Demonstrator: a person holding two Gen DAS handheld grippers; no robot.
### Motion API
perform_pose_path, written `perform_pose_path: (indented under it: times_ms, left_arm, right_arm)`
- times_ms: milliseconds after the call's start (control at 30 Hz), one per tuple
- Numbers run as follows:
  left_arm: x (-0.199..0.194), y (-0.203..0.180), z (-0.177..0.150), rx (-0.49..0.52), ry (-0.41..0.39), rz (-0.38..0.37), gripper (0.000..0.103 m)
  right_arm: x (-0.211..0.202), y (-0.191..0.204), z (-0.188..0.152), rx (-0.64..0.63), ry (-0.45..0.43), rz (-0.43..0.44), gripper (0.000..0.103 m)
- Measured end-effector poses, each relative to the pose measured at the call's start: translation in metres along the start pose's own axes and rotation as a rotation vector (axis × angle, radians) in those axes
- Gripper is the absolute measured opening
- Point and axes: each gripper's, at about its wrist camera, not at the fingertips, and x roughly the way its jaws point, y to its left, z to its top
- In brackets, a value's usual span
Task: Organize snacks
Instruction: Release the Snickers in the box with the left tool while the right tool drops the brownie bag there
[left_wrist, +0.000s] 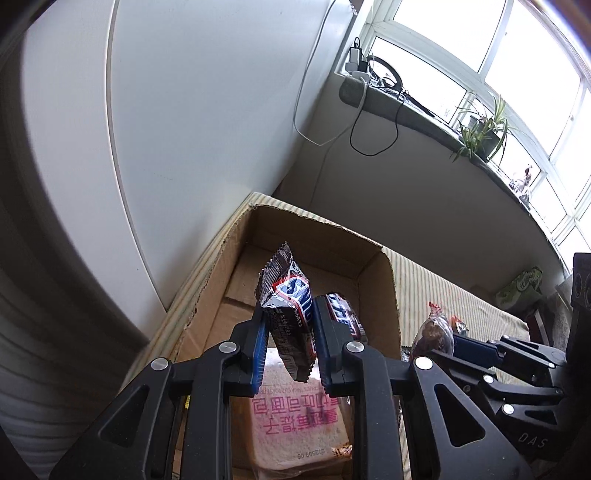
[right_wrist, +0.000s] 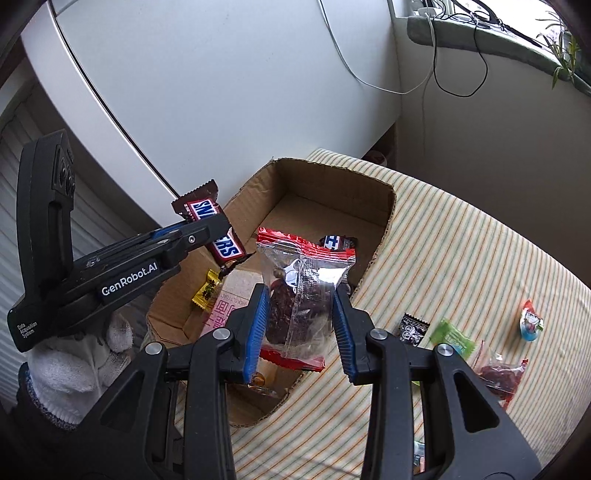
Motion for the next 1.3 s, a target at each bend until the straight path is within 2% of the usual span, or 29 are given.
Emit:
perform_pose_path:
  times_ms: [367, 433, 467, 500, 1033, 1300]
  left_arm:
    - [0.008, -0.005, 0.007, 0.01, -0.005, 0.015, 0.022]
    - [0.008, -0.005, 0.009, 0.013, -0.012, 0.027, 0.025]
    - [0.007, -0.005, 0.01, 0.011, -0.014, 0.031, 0.036]
    - [0.007, -0.005, 0.011, 0.007, -0.018, 0.031, 0.047]
    - [-0.012, -0.013, 0.01, 0.01, -0.051, 0.023, 0.047]
    - [-0.024, -0.023, -0.003, 0.021, -0.05, -0.007, 0.047]
  right_arm:
    - [0.018, 0.005, -0.001, -0.01, 0.03, 0.028, 0.037]
    - [0.018, 0.006, -0.002, -0.013, 0.03, 0.025, 0.048]
    - [0.018, 0.006, -0.002, -0.013, 0.026, 0.026, 0.062]
    - [0.017, 0.005, -0.003, -0.013, 0.019, 0.026, 0.071]
    - [-0.018, -0.004, -0.015, -0.016, -0.018, 0.007, 0.072]
    - [-0.051, -0.035, -0.037, 0.005, -0.041, -0.044, 0.072]
